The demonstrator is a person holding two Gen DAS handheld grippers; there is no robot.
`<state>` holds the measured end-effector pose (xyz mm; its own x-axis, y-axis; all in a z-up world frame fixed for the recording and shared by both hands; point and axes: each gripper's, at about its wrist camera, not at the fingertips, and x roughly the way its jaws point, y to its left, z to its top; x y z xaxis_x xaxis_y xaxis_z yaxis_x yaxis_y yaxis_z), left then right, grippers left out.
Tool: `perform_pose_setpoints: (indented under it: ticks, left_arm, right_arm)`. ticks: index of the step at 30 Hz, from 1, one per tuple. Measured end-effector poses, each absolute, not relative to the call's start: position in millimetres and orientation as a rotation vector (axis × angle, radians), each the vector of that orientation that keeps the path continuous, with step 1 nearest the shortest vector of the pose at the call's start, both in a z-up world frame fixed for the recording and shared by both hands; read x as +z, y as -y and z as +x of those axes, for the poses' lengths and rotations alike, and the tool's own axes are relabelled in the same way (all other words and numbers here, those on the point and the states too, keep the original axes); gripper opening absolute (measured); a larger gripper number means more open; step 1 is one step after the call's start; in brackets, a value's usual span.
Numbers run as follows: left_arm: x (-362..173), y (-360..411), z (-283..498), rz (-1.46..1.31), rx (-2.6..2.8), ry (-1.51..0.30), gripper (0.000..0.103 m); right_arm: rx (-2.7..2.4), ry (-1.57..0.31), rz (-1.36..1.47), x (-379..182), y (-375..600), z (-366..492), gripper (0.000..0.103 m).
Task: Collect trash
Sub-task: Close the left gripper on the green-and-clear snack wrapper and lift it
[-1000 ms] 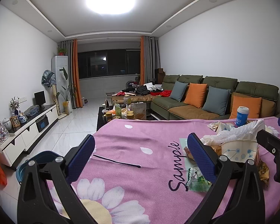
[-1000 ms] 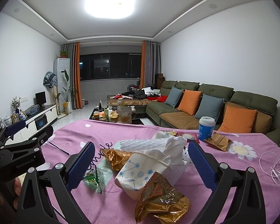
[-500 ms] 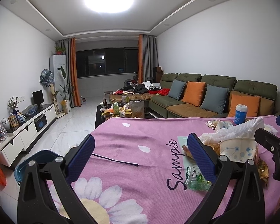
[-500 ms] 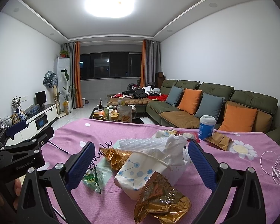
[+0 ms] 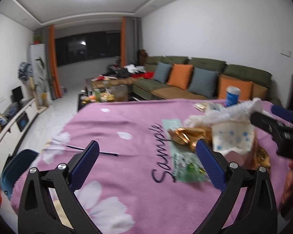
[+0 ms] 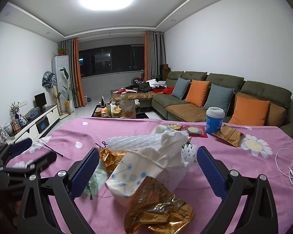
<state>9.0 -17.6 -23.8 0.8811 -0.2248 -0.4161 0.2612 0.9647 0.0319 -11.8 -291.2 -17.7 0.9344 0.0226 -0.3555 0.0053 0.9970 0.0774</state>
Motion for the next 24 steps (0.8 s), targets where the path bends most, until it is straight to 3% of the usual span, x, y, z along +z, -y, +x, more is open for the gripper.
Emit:
perform_pose_setpoints:
  ticks: [6,9,14,15,17,19,20,24]
  left_arm:
    - [-40,34,20,0.08,-0.422,-0.563,0.097]
    - [-50,42,28,0.08,-0.461,-0.629,0.096]
    - [-64,43,45,0.025,-0.537,-0.731,0.066]
    - [-67,43,48,0.015,-0.549,-0.747,0.056]
    - [-72,41,52,-0.008,-0.565,-0.773,0.048]
    - [-75,39,55,-0.026,-0.577,-0.786,0.026]
    - [-77,38,57,-0.036,-0.587,-0.796,0.02]
    - [-81,34,60,-0.066,-0.6,-0.815,0.006]
  right_arm:
    - [0.016,-0.424,0.095,-13,307,14,0.094]
    - [0.039,-0.46,0.108,-14,314,25,0.084]
    - [0.101,-0.497,0.143,-14,325,35,0.062]
    - [0.109,-0.501,0.143,-15,325,35,0.058]
    - [0.118,-0.506,0.137,-14,325,36,0.047]
    - [0.135,-0.498,0.137,-13,325,34,0.039]
    - [0.138,-0.497,0.132,-12,325,33,0.033]
    - [0.141,-0.479,0.118,-5,325,30,0.027]
